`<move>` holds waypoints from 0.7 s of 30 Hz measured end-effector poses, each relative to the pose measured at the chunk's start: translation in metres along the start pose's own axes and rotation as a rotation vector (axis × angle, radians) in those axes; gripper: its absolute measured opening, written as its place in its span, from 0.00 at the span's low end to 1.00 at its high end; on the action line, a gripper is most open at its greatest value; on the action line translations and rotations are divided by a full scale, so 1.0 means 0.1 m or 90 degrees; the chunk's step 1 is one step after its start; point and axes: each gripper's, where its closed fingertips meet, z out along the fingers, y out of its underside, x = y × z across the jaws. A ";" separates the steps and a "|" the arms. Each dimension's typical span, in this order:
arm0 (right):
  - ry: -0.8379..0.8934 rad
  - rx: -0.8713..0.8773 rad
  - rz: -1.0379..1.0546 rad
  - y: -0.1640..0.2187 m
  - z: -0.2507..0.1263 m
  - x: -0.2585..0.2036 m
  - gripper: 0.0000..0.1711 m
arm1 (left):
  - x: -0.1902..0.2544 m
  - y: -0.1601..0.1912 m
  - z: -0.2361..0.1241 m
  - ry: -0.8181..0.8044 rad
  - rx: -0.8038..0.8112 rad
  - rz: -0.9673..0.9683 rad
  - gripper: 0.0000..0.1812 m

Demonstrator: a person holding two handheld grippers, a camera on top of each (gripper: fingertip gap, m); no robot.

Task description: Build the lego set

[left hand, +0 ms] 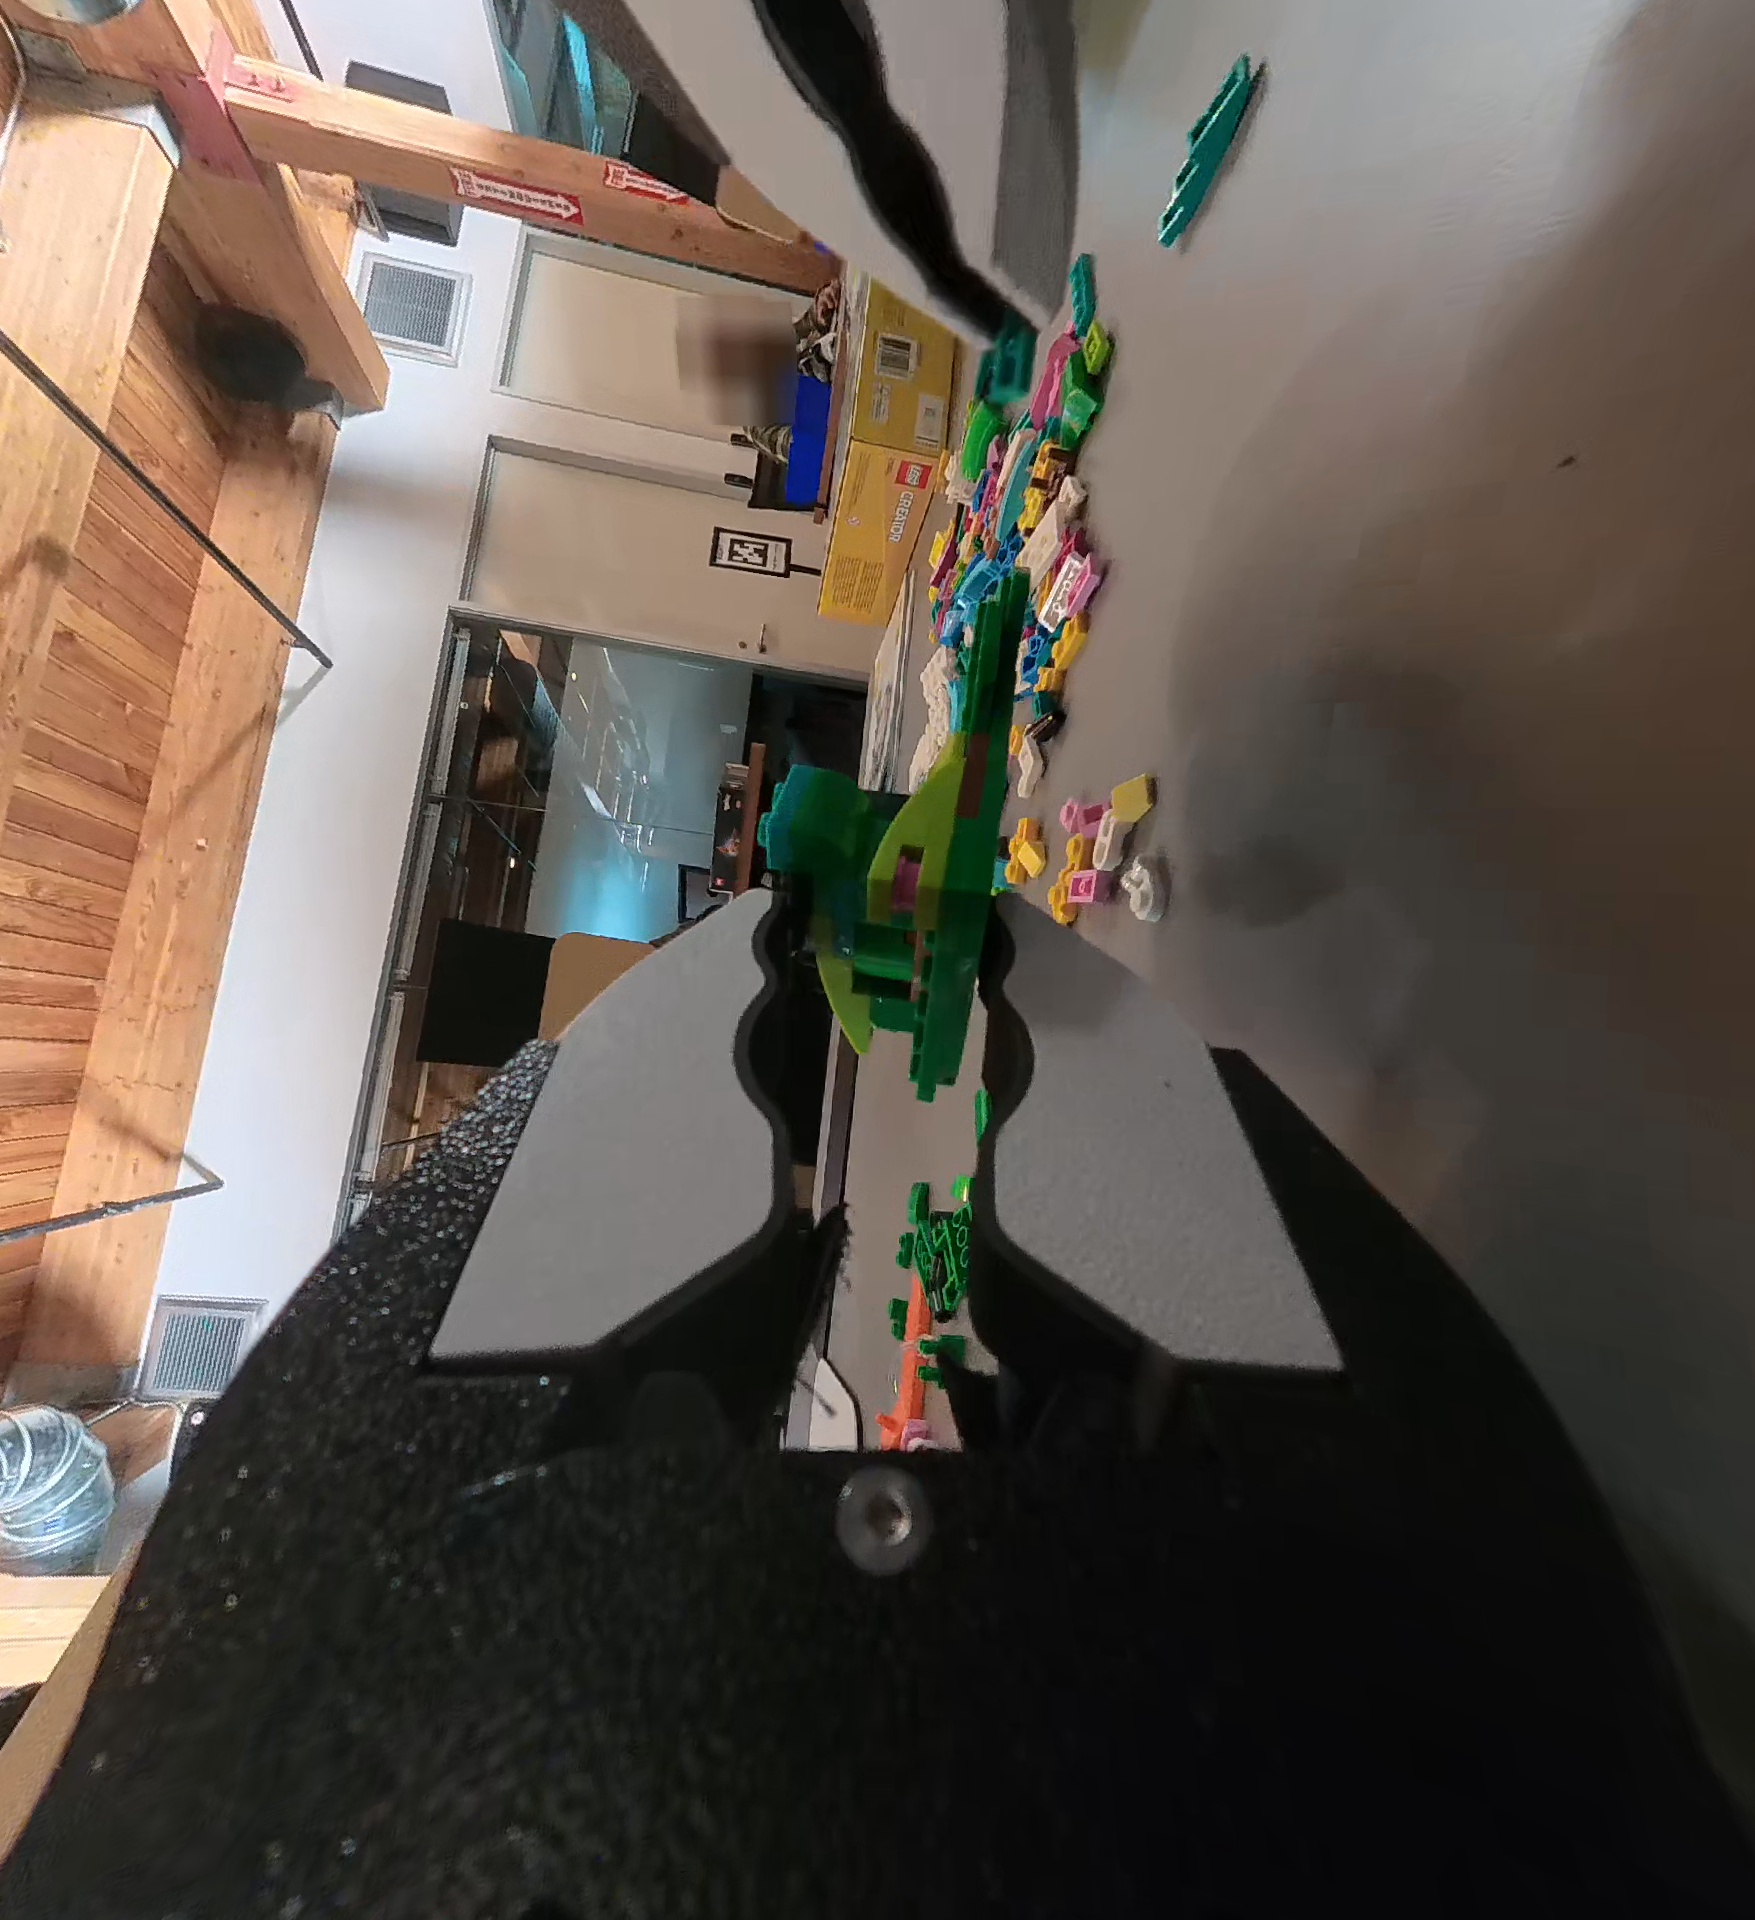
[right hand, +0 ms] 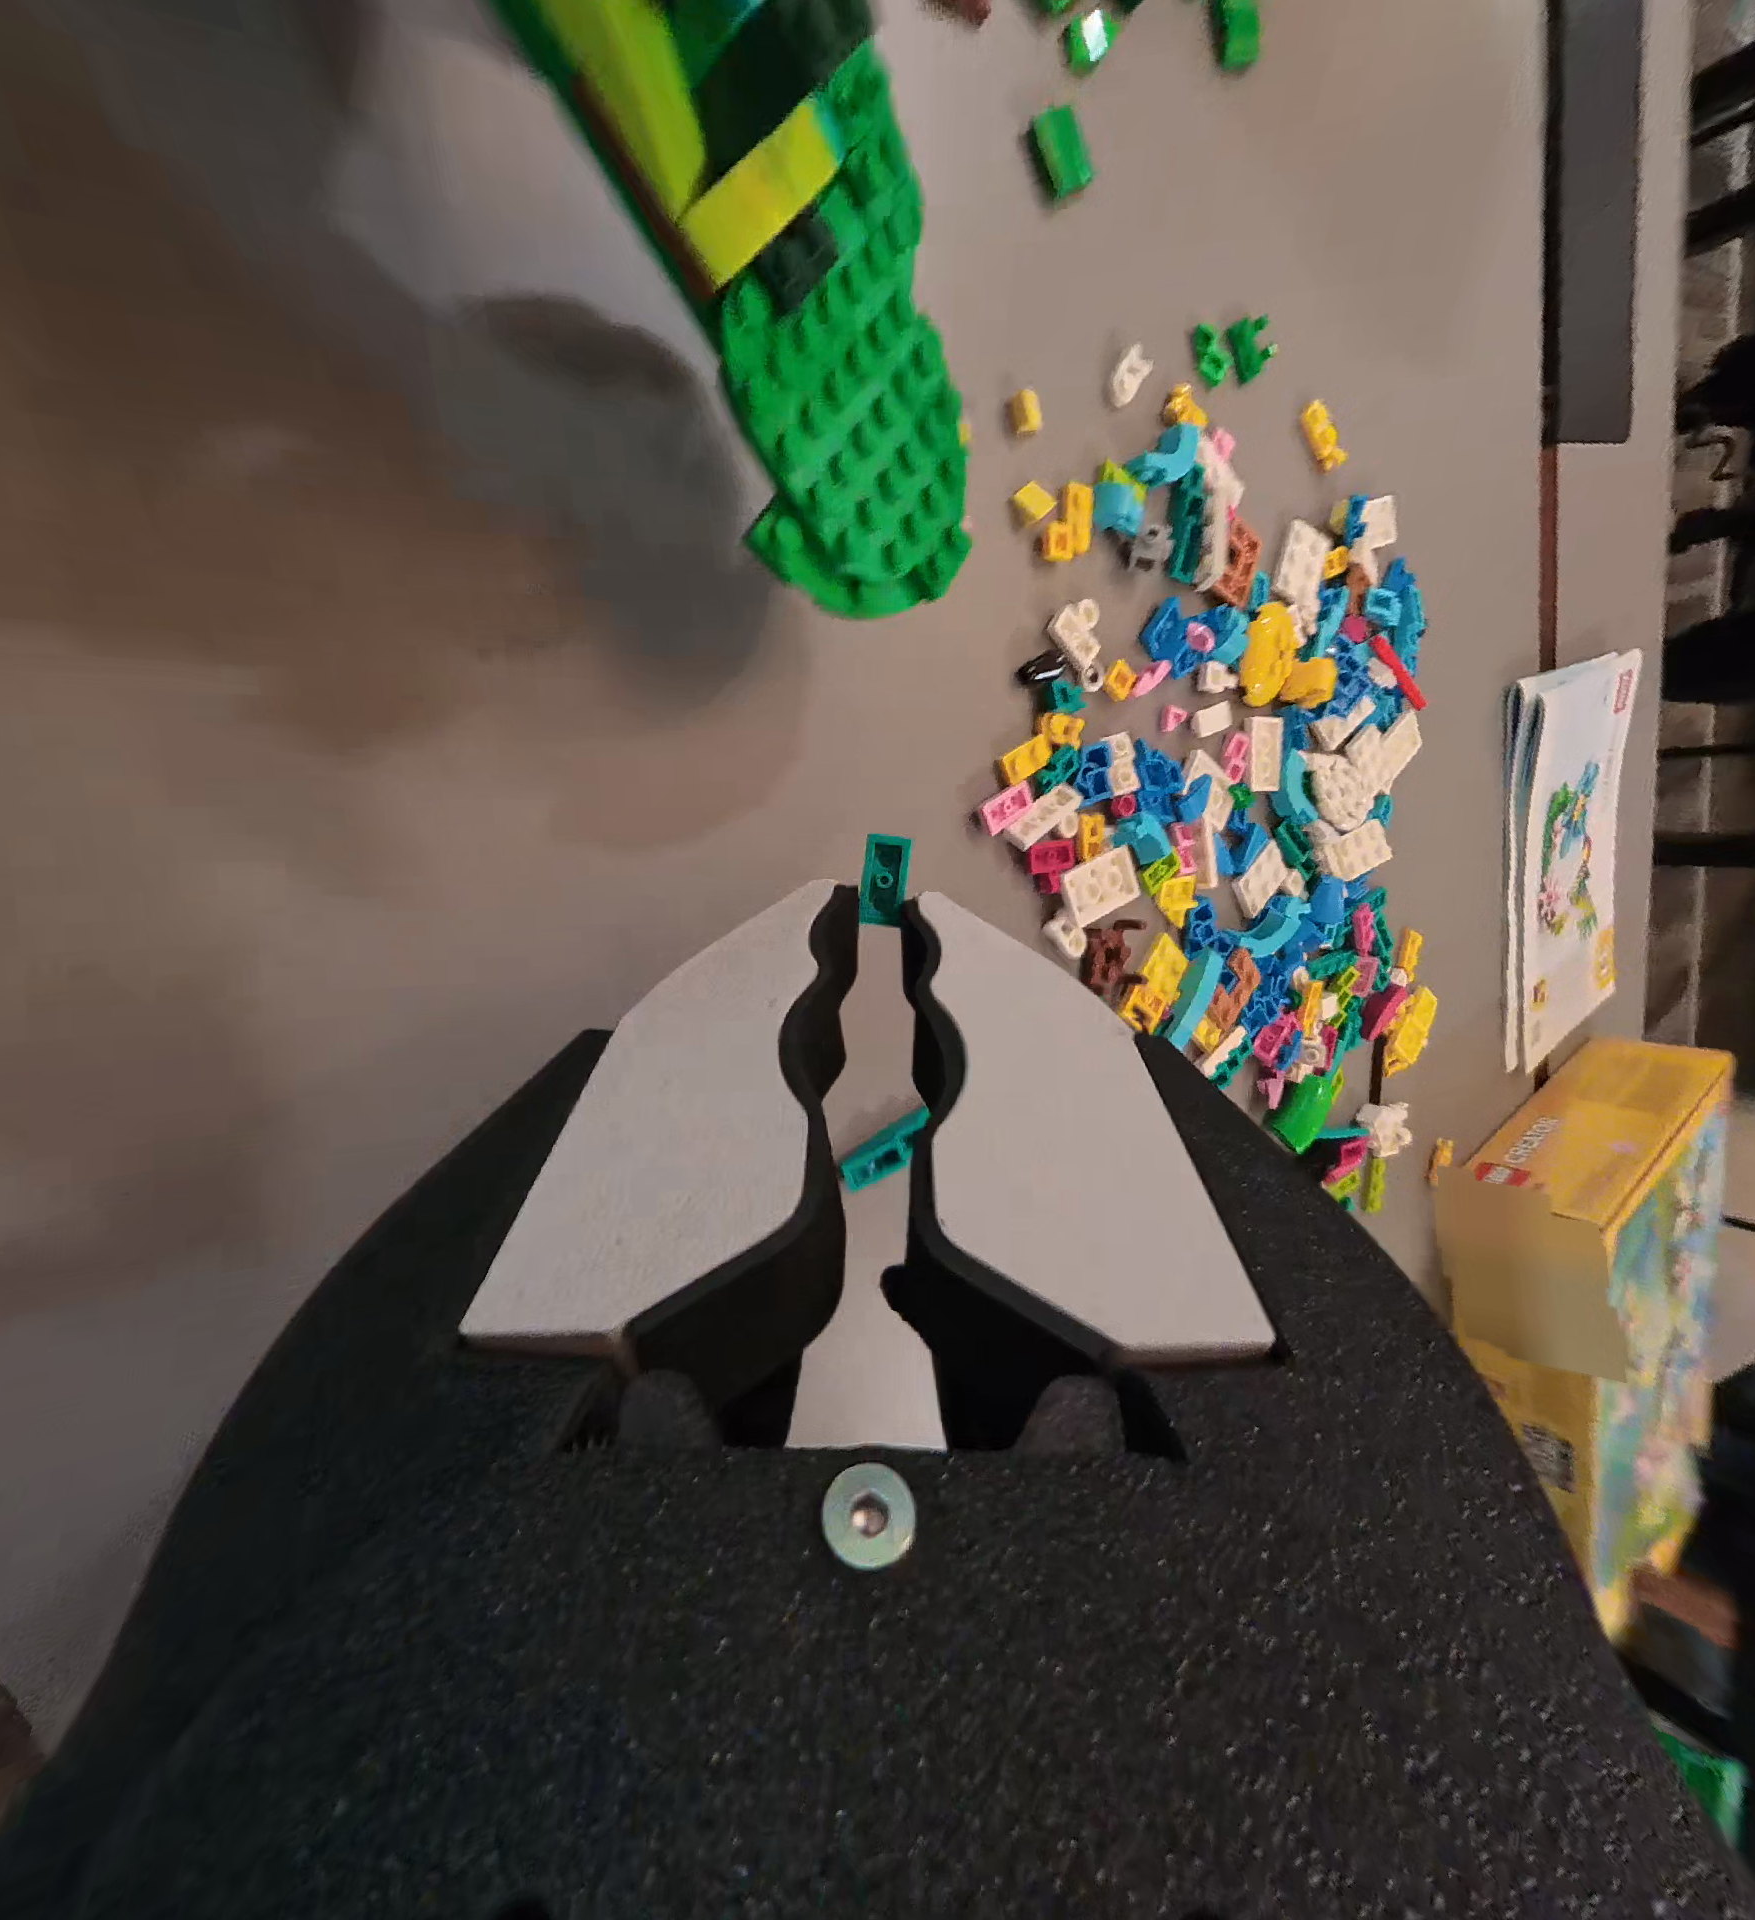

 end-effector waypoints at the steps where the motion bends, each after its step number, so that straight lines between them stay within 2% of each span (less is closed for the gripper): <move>1: -0.006 -0.022 -0.021 0.06 0.00 -0.01 0.04 | 0.00 0.00 0.00 0.000 0.001 0.000 0.19; 7: -0.186 -0.210 -0.011 0.52 -0.15 -0.12 0.04 | 0.01 -0.07 0.00 0.005 0.021 0.003 0.19; 15: -0.468 -0.599 0.075 1.11 -0.55 -0.27 0.04 | 0.01 -0.08 -0.02 0.004 0.027 0.000 0.19; 18: -0.514 -0.705 0.071 1.23 -0.60 -0.27 0.04 | 0.02 -0.08 -0.03 0.003 0.027 0.004 0.19; 21: -0.531 -0.737 0.065 1.23 -0.55 -0.27 0.04 | 0.02 -0.09 -0.03 0.003 0.028 0.008 0.19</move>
